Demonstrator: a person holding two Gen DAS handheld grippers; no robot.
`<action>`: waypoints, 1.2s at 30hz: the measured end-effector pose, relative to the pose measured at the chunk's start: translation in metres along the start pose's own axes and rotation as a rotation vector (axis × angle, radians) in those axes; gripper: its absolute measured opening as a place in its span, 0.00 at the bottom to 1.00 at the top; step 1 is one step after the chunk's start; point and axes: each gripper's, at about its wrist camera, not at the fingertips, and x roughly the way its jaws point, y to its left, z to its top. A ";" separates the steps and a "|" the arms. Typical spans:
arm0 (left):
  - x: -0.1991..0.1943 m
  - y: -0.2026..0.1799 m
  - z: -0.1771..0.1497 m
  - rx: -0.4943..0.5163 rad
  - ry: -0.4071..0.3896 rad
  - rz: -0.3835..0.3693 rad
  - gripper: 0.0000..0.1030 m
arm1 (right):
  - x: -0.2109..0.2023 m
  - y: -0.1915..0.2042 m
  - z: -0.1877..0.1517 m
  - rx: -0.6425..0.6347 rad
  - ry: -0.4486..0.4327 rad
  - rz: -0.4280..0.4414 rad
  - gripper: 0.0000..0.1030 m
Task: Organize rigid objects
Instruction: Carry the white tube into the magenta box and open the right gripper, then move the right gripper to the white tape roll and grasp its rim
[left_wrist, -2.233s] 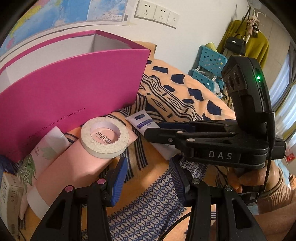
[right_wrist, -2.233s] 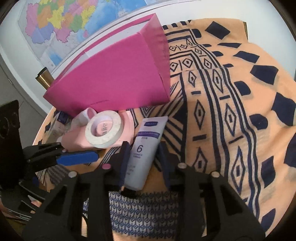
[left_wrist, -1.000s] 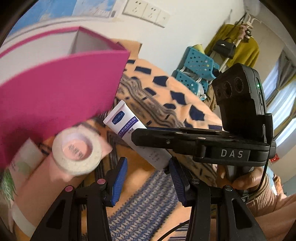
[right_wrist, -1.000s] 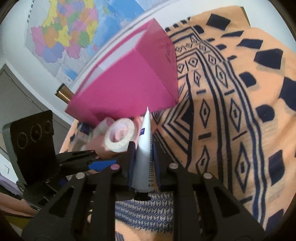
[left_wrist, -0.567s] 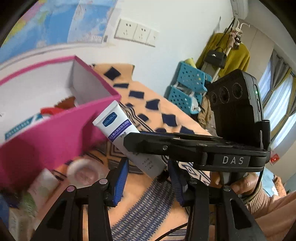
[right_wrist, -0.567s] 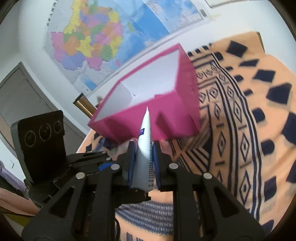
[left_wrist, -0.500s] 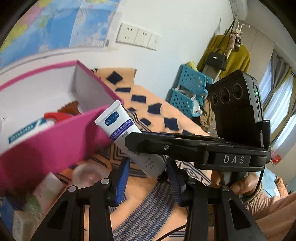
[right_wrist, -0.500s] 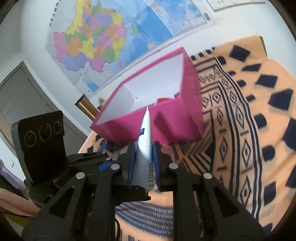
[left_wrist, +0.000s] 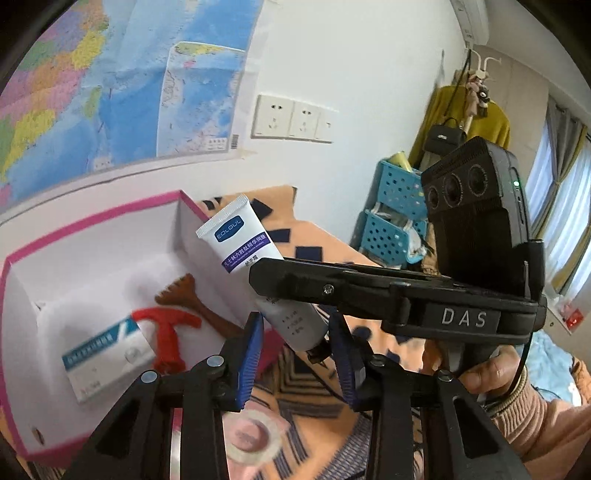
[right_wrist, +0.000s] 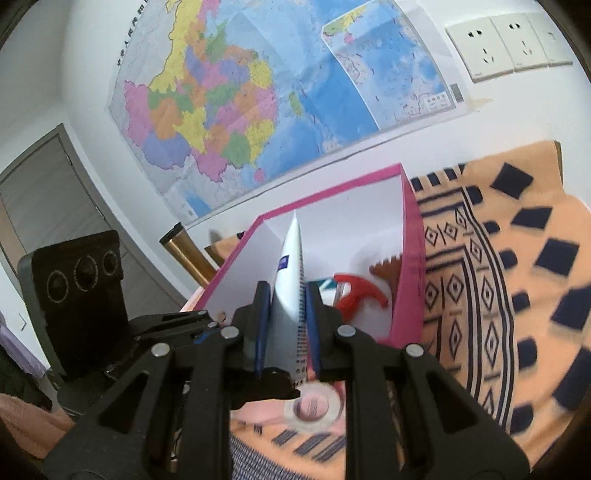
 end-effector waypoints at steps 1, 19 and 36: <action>0.001 0.003 0.004 -0.005 0.002 0.003 0.35 | 0.002 0.000 0.003 -0.007 -0.001 -0.006 0.20; 0.049 0.047 0.023 -0.096 0.106 0.032 0.34 | 0.062 -0.026 0.026 -0.039 0.105 -0.154 0.21; 0.011 0.055 0.001 -0.122 0.025 0.200 0.49 | 0.033 -0.011 0.013 -0.065 0.075 -0.156 0.39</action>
